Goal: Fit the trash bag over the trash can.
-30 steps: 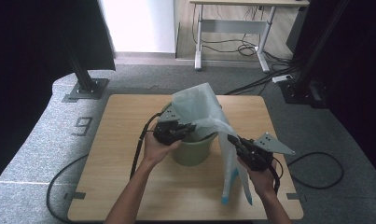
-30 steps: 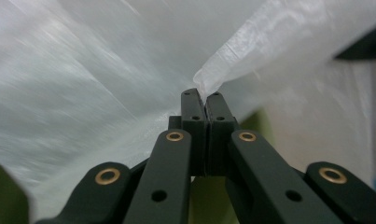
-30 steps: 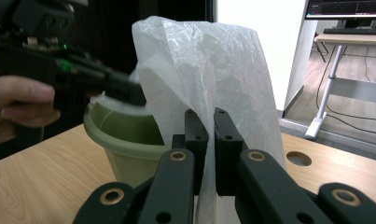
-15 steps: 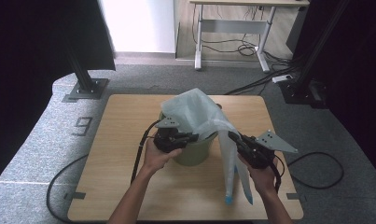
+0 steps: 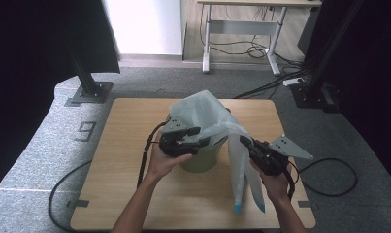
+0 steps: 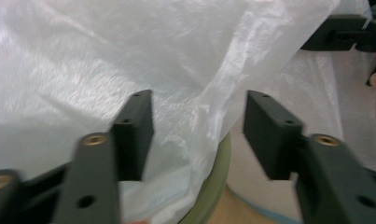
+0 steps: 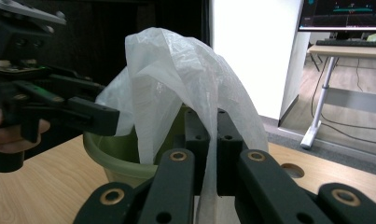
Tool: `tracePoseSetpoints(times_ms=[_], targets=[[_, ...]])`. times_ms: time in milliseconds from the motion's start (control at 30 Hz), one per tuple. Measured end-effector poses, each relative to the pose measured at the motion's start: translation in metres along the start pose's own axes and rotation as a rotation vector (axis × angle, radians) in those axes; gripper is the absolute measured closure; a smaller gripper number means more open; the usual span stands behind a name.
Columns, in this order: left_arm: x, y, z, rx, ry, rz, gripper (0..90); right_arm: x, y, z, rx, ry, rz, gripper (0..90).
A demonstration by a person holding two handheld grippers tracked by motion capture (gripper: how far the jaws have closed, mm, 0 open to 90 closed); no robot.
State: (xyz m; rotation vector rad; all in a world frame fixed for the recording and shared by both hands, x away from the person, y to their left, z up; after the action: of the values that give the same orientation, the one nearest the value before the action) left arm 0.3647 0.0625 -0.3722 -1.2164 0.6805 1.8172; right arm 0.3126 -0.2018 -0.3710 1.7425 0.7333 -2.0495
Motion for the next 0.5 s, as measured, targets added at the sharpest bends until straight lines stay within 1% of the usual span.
tracePoseSetpoints(times_ms=[67,167,300,400,500], targets=[[-0.004,0.005,-0.002,-0.019,-0.004,-0.025,36.4,0.000,0.000,-0.003,0.003,-0.006,-0.002,85.8],[-0.007,0.009,-0.005,-0.033,-0.001,-0.038,33.4,0.003,-0.001,-0.008,0.009,-0.023,0.007,85.7],[-0.009,0.010,-0.010,-0.034,-0.010,-0.043,33.7,0.008,0.002,-0.017,0.018,-0.047,-0.002,85.8],[-0.010,0.011,-0.015,-0.034,-0.015,-0.048,34.4,0.011,0.002,-0.021,0.012,-0.052,-0.008,85.7],[-0.010,0.013,-0.021,-0.037,-0.030,-0.060,34.9,0.012,0.001,-0.023,0.007,-0.050,-0.005,85.8]])
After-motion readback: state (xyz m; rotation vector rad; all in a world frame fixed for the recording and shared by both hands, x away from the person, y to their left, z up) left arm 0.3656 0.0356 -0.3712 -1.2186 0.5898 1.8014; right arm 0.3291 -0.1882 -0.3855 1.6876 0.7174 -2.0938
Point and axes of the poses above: each handheld gripper's, and its own axes: z roughly backward along the jaws, x roughly out of its underside, y roughly to its right, the point moved 2 cm from there along -z, roughly forward along the jaws, and after that the axes turned 7 degrees about -z, right-handed, at the moved point
